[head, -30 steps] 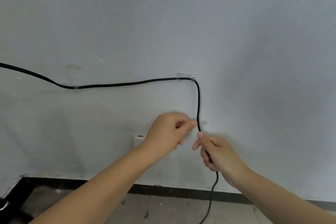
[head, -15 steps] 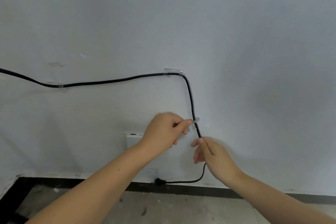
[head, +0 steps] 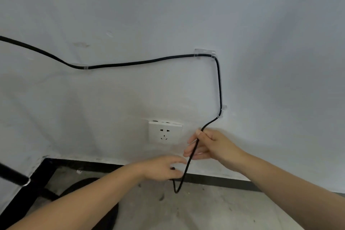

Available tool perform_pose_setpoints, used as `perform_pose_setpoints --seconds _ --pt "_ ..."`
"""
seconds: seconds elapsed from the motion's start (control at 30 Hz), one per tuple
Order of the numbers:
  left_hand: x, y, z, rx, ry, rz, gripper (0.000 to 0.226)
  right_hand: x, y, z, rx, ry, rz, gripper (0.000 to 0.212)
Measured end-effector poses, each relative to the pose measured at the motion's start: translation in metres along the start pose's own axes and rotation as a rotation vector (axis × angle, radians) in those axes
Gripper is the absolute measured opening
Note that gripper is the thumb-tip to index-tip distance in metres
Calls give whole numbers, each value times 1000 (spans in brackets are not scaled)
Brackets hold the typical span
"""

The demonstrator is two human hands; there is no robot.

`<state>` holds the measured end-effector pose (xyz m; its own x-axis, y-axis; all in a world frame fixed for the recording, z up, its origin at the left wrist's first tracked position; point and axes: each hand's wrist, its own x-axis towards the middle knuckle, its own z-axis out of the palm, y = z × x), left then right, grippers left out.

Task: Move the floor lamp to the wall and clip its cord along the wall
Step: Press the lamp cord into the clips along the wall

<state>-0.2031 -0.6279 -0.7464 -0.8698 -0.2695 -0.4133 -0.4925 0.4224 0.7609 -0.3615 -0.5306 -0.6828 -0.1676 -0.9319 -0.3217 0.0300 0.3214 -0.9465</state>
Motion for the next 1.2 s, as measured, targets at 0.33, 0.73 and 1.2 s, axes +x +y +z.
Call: perform_pose_setpoints --seconds 0.33,0.73,1.2 --pt "-28 -81 39 -223 166 -129 44 11 47 -16 -264 -7 296 30" --pt "-6 -97 38 -208 159 -142 41 36 94 -5 303 67 481 14" --pt "54 -102 27 -151 427 -274 41 68 104 34 167 290 455 14"
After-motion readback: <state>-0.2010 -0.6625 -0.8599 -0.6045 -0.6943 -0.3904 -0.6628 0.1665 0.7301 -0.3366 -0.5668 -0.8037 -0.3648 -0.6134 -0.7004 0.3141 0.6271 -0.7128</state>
